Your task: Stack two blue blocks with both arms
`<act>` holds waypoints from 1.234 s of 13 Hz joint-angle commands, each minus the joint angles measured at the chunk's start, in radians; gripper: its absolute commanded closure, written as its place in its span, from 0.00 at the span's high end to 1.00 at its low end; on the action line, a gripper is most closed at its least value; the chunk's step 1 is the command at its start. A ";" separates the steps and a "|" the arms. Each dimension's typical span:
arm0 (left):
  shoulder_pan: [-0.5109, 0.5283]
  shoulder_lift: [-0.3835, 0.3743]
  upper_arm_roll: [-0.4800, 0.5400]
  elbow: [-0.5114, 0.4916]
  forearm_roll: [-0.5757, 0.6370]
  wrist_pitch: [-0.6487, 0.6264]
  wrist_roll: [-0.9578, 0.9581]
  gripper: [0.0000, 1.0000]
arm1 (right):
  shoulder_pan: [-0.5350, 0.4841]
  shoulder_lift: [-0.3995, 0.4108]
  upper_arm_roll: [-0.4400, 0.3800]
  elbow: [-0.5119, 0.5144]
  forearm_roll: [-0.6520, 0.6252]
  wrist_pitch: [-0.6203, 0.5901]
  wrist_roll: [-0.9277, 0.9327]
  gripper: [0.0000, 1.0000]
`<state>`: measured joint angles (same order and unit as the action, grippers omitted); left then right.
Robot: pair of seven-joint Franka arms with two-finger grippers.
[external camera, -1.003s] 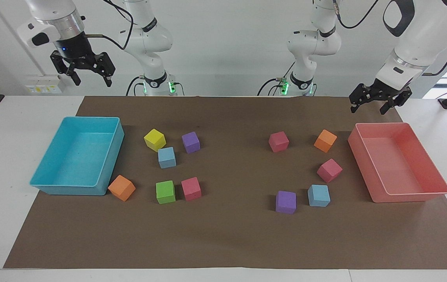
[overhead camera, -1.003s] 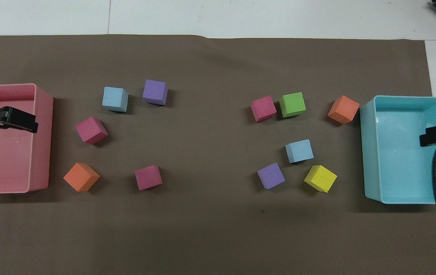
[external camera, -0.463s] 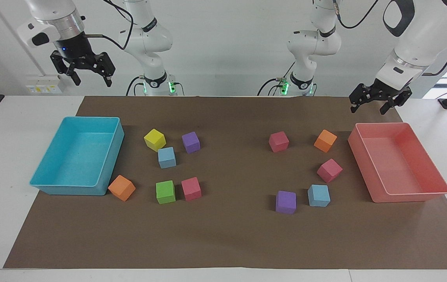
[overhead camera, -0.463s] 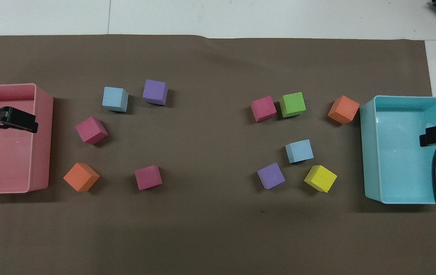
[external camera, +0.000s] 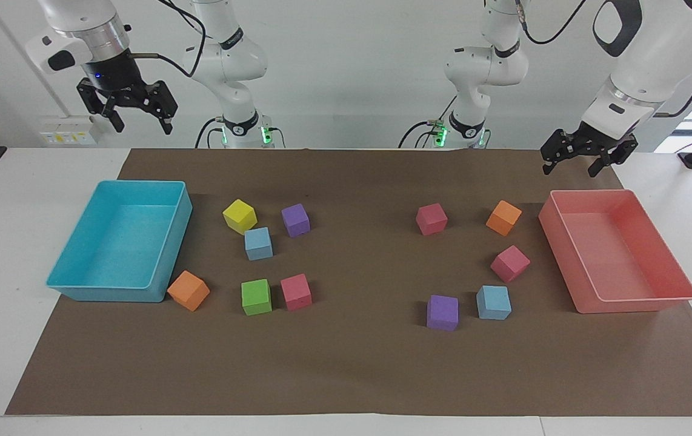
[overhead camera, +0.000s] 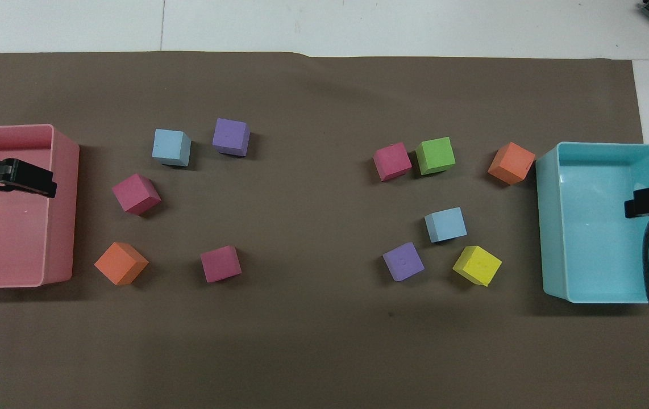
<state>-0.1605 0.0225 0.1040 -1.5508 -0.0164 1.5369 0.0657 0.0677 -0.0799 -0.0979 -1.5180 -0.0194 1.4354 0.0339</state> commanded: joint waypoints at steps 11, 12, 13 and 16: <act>0.002 0.002 0.000 0.005 0.015 0.005 0.000 1.00 | 0.141 0.066 0.023 -0.272 0.013 0.331 -0.014 1.00; 0.002 0.002 0.000 0.005 0.015 0.005 0.000 1.00 | 0.161 0.078 0.023 -0.307 0.013 0.377 -0.011 1.00; 0.002 0.002 0.000 0.005 0.015 0.005 0.000 1.00 | 0.176 0.084 0.023 -0.344 0.013 0.413 -0.011 1.00; 0.002 0.002 0.000 0.005 0.015 0.005 0.000 1.00 | 0.216 0.095 0.024 -0.479 0.025 0.584 -0.022 1.00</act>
<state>-0.1605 0.0225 0.1040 -1.5508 -0.0164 1.5369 0.0657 0.2662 0.0393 -0.0725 -1.9078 -0.0145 1.9375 0.0292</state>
